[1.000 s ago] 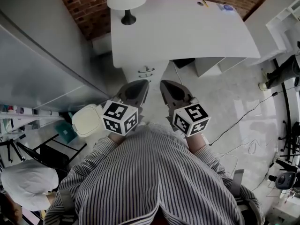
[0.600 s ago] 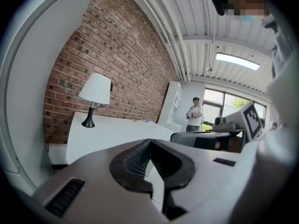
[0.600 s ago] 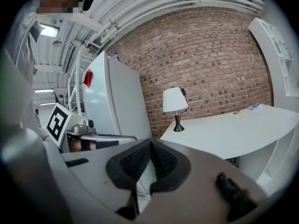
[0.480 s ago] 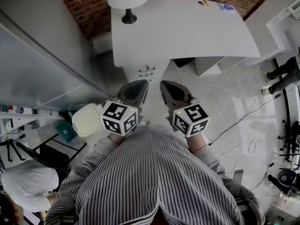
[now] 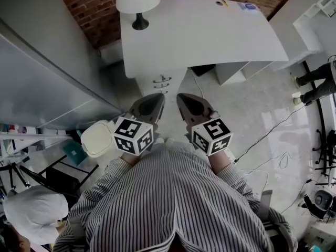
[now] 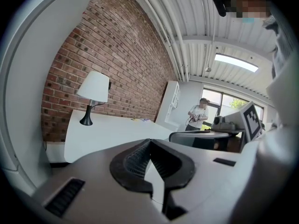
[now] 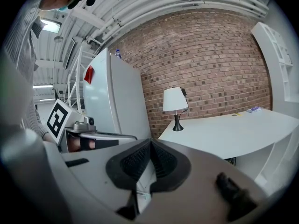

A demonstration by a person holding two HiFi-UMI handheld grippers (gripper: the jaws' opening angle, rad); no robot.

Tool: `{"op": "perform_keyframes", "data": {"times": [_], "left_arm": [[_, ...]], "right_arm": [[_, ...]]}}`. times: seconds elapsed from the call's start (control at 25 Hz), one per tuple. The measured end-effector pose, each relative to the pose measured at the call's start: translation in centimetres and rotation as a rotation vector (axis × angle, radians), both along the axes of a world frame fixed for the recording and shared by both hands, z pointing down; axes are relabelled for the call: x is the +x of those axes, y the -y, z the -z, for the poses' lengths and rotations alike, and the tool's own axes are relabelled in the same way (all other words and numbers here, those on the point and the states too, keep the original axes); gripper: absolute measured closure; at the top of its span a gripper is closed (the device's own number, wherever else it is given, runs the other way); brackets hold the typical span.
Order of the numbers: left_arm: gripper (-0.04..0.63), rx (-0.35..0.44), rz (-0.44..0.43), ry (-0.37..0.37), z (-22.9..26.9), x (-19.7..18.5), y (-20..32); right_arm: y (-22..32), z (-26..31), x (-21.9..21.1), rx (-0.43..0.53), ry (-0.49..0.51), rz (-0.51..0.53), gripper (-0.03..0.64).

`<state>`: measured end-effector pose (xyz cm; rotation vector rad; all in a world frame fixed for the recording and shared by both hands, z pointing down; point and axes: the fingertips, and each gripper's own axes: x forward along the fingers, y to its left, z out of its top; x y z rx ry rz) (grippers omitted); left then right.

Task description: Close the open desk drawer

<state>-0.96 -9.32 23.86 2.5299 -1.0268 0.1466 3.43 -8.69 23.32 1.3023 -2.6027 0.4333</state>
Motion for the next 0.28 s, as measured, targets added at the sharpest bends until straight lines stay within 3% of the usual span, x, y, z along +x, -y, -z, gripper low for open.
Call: {"op": "perform_keyframes", "data": {"times": [0.28], "left_arm": [[0.584, -0.005, -0.011, -0.008, 0.2, 0.09, -0.26]], "right_arm": [[-0.38, -0.12, 0.2, -0.003, -0.013, -0.015, 0.601]]}}
